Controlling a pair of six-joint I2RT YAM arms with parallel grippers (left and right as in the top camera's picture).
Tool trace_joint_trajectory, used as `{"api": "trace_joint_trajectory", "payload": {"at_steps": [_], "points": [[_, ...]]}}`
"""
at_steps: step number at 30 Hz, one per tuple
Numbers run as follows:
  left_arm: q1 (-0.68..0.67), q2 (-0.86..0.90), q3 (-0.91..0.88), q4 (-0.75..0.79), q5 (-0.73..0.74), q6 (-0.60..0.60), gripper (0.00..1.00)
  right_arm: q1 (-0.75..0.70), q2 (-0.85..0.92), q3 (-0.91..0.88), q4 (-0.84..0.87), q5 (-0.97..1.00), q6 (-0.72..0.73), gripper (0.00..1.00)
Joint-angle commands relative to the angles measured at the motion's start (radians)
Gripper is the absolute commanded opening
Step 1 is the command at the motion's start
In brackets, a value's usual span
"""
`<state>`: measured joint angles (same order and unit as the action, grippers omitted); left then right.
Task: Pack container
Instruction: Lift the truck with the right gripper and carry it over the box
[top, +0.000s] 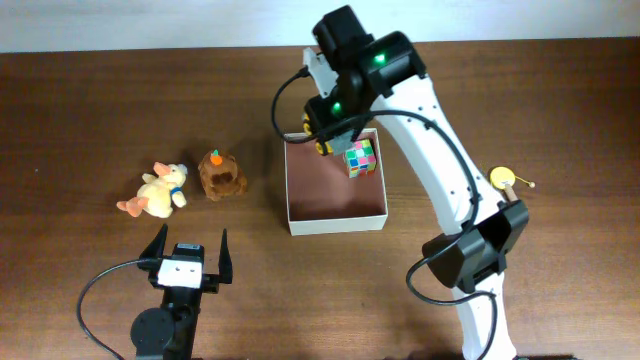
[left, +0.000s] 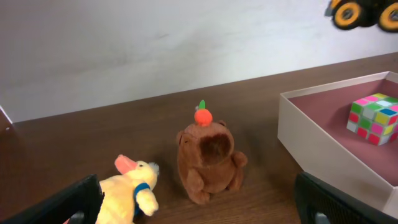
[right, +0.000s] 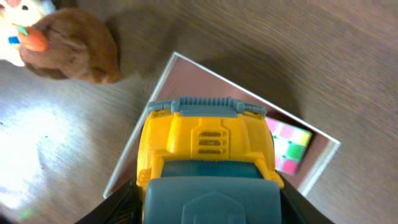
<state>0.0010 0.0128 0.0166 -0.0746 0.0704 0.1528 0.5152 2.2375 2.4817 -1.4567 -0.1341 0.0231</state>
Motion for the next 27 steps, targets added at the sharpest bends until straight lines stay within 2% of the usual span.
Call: {"api": "trace_joint_trajectory", "payload": {"at_steps": [1,16,27], "points": [[-0.005,-0.006,-0.007,0.002,-0.005,-0.009,0.99,0.031,-0.019,-0.062,0.033,0.044,0.072,0.5],[-0.005,-0.006,-0.007,0.002,-0.005,-0.009,0.99,0.069,-0.019,-0.389,0.306,0.095,0.248,0.5],[-0.005,-0.006,-0.007,0.002,-0.005,-0.009,0.99,0.085,-0.019,-0.498,0.455,0.156,0.36,0.5]]}}
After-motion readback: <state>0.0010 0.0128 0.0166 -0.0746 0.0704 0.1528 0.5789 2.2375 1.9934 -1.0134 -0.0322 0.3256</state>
